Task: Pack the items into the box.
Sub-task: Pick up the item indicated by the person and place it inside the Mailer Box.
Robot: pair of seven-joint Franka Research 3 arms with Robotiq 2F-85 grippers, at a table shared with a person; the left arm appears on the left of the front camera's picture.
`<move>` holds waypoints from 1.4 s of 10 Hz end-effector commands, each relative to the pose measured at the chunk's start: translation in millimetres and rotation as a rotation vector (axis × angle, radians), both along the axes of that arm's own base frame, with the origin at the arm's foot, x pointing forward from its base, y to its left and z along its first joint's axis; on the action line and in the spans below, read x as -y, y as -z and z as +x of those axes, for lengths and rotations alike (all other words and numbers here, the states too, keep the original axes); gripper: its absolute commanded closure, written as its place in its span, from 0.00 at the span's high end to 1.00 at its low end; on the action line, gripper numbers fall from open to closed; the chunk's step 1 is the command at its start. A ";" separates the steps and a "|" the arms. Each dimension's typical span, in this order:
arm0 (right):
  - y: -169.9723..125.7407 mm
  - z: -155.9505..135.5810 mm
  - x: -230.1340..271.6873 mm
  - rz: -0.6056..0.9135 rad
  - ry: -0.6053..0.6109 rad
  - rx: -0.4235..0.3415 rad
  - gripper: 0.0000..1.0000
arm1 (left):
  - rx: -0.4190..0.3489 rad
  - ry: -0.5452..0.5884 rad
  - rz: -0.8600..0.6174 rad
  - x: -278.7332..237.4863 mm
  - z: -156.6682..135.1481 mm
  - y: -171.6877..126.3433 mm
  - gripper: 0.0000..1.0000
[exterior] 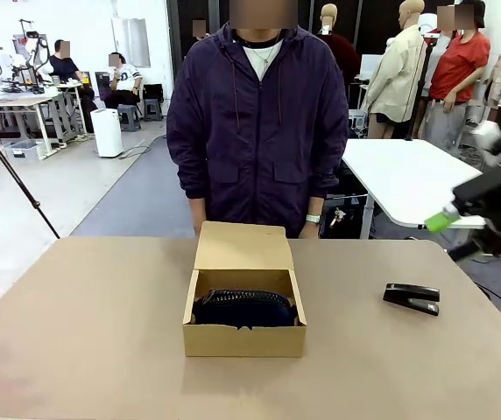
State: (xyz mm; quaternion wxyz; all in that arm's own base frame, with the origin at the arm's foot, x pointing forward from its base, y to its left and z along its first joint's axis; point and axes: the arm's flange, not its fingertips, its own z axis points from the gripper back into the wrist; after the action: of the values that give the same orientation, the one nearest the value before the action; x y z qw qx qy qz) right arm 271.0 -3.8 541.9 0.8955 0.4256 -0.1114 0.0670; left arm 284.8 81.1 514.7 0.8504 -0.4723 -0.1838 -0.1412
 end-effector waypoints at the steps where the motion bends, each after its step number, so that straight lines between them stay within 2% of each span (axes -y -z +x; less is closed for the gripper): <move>1: 19.4 -0.5 13.1 0.071 0.067 0.007 1.00 | 0.002 0.011 -0.004 -2.0 -1.4 0.4 1.00; 2: 0.0 0.0 0.0 0.000 0.000 0.000 1.00 | 0.002 0.011 -0.004 -2.0 -1.4 0.4 1.00; 14: 0.0 0.0 0.0 0.000 0.000 0.000 1.00 | 0.002 0.011 -0.004 -2.0 -1.4 0.4 1.00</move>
State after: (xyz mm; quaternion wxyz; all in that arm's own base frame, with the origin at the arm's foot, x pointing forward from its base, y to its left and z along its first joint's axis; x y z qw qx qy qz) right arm 267.7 -3.8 537.5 0.8979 0.4209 -0.1117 0.0637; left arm 284.8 81.1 514.8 0.8504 -0.4723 -0.1839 -0.1413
